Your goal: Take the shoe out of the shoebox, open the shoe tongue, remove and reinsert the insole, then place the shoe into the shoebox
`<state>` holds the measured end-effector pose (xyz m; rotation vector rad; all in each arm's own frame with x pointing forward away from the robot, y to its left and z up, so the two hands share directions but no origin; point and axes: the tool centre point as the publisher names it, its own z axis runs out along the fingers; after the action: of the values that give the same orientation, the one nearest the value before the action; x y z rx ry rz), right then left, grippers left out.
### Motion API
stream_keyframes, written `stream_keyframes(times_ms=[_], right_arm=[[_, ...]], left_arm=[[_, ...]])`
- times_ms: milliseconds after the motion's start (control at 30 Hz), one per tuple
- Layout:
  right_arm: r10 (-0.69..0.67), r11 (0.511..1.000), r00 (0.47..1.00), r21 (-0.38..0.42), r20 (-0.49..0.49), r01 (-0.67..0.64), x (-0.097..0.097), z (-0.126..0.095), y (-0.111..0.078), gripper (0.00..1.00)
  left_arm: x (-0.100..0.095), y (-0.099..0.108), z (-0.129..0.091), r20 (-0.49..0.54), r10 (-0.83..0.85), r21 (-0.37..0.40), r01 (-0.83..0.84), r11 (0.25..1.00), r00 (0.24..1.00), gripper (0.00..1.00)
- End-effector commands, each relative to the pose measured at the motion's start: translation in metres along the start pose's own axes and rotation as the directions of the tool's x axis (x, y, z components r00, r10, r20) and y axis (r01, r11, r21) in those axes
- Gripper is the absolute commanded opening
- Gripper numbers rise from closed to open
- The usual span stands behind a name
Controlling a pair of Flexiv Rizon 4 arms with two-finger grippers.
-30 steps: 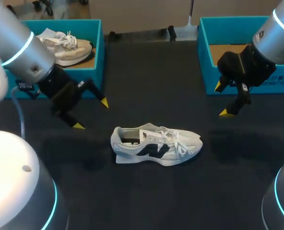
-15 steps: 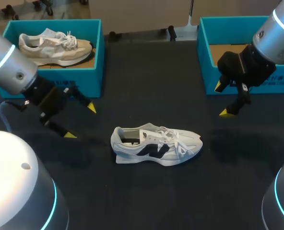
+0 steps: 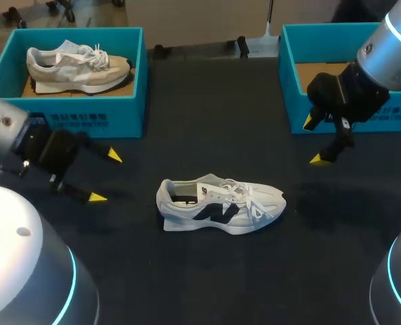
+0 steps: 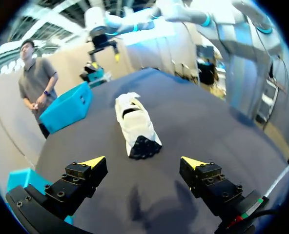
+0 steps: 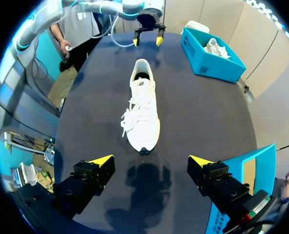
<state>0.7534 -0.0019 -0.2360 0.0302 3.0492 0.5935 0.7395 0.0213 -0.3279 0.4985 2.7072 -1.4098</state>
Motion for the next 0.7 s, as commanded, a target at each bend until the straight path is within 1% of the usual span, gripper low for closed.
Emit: stream_keyframes(times_ms=[33, 500, 533, 567, 633, 667, 700], right_arm=[[0.001, 1.000, 1.000, 0.003, 0.001, -0.001, 0.000, 0.001, 0.000, 1.00], [0.001, 1.000, 1.000, 0.003, 0.001, -0.001, 0.000, 0.001, 0.000, 1.00], [0.001, 1.000, 1.000, 0.003, 0.001, -0.001, 0.000, 0.001, 0.000, 1.00], [0.001, 1.000, 1.000, 0.003, 0.001, -0.001, 0.000, 0.001, 0.000, 1.00], [0.001, 1.000, 1.000, 0.003, 0.001, -0.001, 0.000, 0.001, 0.000, 1.00], [0.001, 1.000, 1.000, 0.003, 0.001, -0.001, 0.000, 0.001, 0.000, 1.00], [0.001, 1.000, 1.000, 0.003, 0.001, -0.001, 0.000, 0.001, 0.000, 1.00]], left_arm=[[0.011, 0.008, 0.004, 0.150, -0.261, 0.229, 0.223, 0.947, 0.954, 1.00], [0.011, 0.008, 0.004, 0.150, -0.261, 0.229, 0.223, 0.947, 0.954, 1.00], [0.013, 0.010, 0.008, 0.145, -0.266, 0.224, 0.230, 0.947, 0.953, 1.00], [0.015, 0.015, 0.017, 0.154, -0.269, 0.234, 0.229, 0.945, 0.951, 1.00], [0.014, 0.019, 0.028, 0.168, -0.276, 0.219, 0.237, 0.946, 0.946, 1.00], [0.013, 0.019, 0.034, 0.173, -0.293, 0.254, 0.245, 0.936, 0.940, 1.00], [0.013, 0.020, 0.042, 0.162, -0.304, 0.251, 0.259, 0.933, 0.939, 1.00]])
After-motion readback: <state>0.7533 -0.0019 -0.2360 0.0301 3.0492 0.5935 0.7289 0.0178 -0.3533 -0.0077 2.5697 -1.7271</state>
